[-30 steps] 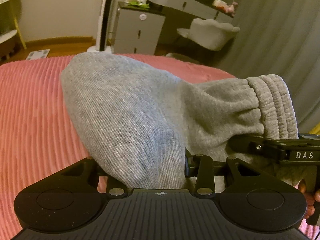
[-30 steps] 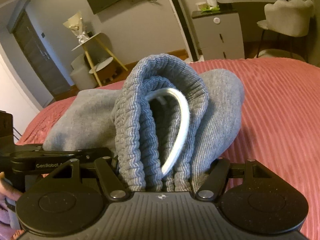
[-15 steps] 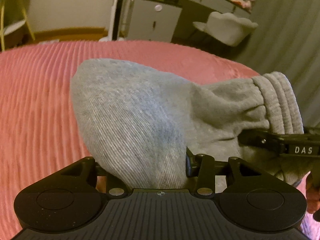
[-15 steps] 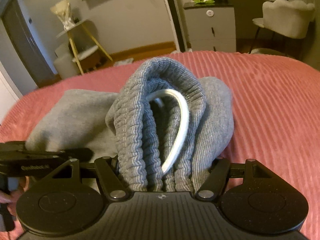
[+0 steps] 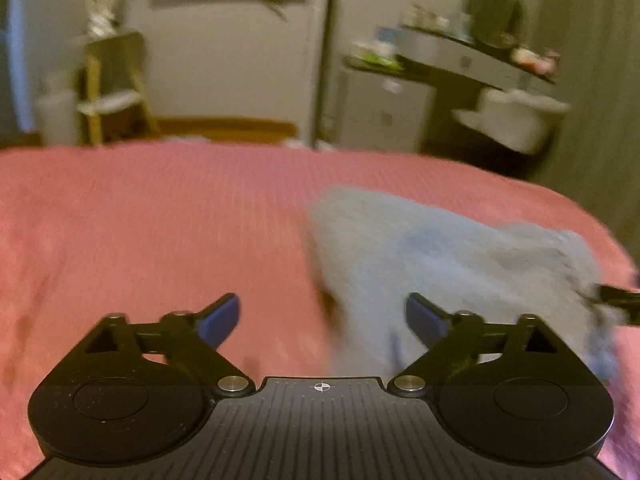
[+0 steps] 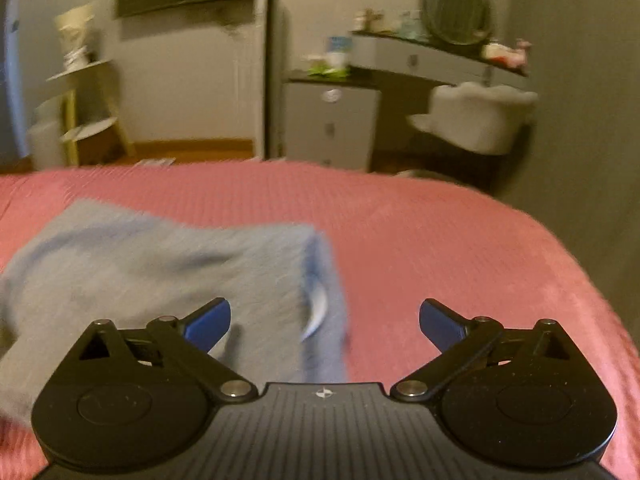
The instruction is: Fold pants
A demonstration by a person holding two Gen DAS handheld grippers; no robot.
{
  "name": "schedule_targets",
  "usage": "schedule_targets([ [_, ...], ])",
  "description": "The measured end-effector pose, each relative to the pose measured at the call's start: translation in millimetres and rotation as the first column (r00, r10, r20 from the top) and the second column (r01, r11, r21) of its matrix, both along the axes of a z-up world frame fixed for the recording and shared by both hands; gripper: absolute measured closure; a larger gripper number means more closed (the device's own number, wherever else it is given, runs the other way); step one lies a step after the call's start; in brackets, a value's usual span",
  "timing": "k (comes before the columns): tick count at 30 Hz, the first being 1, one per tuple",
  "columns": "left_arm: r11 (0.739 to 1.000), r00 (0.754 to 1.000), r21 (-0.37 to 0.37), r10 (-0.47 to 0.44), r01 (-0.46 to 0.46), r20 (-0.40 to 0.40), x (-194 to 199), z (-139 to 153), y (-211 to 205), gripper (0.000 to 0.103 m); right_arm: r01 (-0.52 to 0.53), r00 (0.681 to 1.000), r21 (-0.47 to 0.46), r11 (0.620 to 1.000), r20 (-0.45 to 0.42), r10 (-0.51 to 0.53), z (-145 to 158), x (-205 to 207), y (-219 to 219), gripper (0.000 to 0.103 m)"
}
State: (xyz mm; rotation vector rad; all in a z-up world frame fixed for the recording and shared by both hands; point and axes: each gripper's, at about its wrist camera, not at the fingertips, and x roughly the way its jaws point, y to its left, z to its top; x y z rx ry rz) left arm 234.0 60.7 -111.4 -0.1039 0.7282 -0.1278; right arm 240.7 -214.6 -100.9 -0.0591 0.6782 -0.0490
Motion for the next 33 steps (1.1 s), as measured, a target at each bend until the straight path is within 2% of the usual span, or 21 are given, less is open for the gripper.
schedule_targets([
  [2,0.998,0.998,0.041,-0.036,0.037,-0.047,-6,-15,-19,0.007,-0.017,0.999,-0.042,0.999,-0.047,0.015,-14,-1,16,0.002],
  [4,0.989,0.995,0.137,-0.038,0.050,-0.089,-7,-33,-34,0.007,-0.002,0.997,-0.120,0.993,-0.071,-0.006,-29,0,25,0.002],
  [5,0.983,0.995,0.180,-0.020,0.037,-0.095,-6,-41,-39,0.007,-0.006,0.998,-0.126,0.992,-0.070,-0.003,-34,-2,25,0.002],
  [6,0.979,0.995,0.201,0.008,0.012,-0.100,-5,-49,-38,0.005,-0.010,0.997,-0.109,0.994,-0.072,0.002,-39,-3,21,0.002],
  [7,0.984,0.993,0.180,0.027,-0.006,-0.115,-2,-53,-35,0.004,-0.010,0.997,-0.074,0.997,-0.075,0.005,-42,-2,16,0.002],
  [9,0.994,0.985,0.096,0.075,-0.060,-0.155,5,-59,-22,0.001,0.000,0.995,0.025,1.000,-0.097,0.003,-51,2,0,0.002],
  [11,0.994,0.977,0.049,0.102,-0.094,-0.187,9,-61,-10,0.001,0.009,0.993,0.115,0.993,-0.114,0.004,-57,4,-13,0.002],
  [12,0.993,0.975,0.050,0.111,-0.103,-0.192,8,-59,-7,0.001,0.016,0.992,0.151,0.988,-0.122,0.003,-58,7,-19,0.002],
  [14,0.987,0.971,0.097,0.142,-0.125,-0.194,5,-52,0,0.001,0.037,0.989,0.213,0.976,-0.149,-0.005,-54,7,-28,0.002],
  [16,0.968,0.967,0.190,0.194,-0.162,-0.167,-2,-44,9,0.002,0.058,0.988,0.253,0.966,-0.156,-0.018,-43,-2,-36,0.002],
  [19,0.882,0.944,0.403,0.311,-0.243,-0.112,-23,-38,14,0.003,0.108,0.992,0.213,0.971,-0.082,-0.092,-27,-35,-35,0.002],
  [20,0.872,0.947,0.433,0.302,-0.227,-0.112,-31,-36,12,0.003,0.130,0.990,0.181,0.975,-0.070,-0.119,-25,-51,-30,0.002],
  [21,0.879,0.956,0.434,0.272,-0.198,-0.114,-43,-34,8,0.003,0.151,0.988,0.149,0.977,-0.061,-0.143,-23,-64,-23,0.002],
  [22,0.898,0.966,0.408,0.229,-0.163,-0.118,-57,-30,2,0.003,0.174,0.984,0.097,0.980,-0.061,-0.168,-22,-79,-15,0.002],
  [25,0.954,0.982,0.291,0.118,-0.071,-0.148,-93,-22,-20,0.003,0.180,0.982,0.033,0.983,-0.061,-0.177,-25,-112,-5,0.002],
  [28,0.987,0.978,0.154,0.077,-0.047,-0.192,-126,-20,-43,0.003,0.205,0.973,0.108,0.973,-0.127,-0.191,-32,-137,-5,0.002],
  [30,0.996,0.973,0.076,0.070,-0.055,-0.221,-137,-21,-53,0.003,0.256,0.958,0.193,0.947,-0.182,-0.221,-34,-151,-6,0.002],
  [32,0.997,0.964,0.053,0.068,-0.056,-0.258,-145,-27,-64,0.003,0.323,0.931,0.237,0.916,-0.252,-0.263,-38,-163,-6,0.002],
  [33,0.996,0.963,0.075,0.070,-0.052,-0.260,-148,-26,-69,0.003,0.351,0.916,0.256,0.900,-0.292,-0.275,-38,-170,-6,0.002],
])
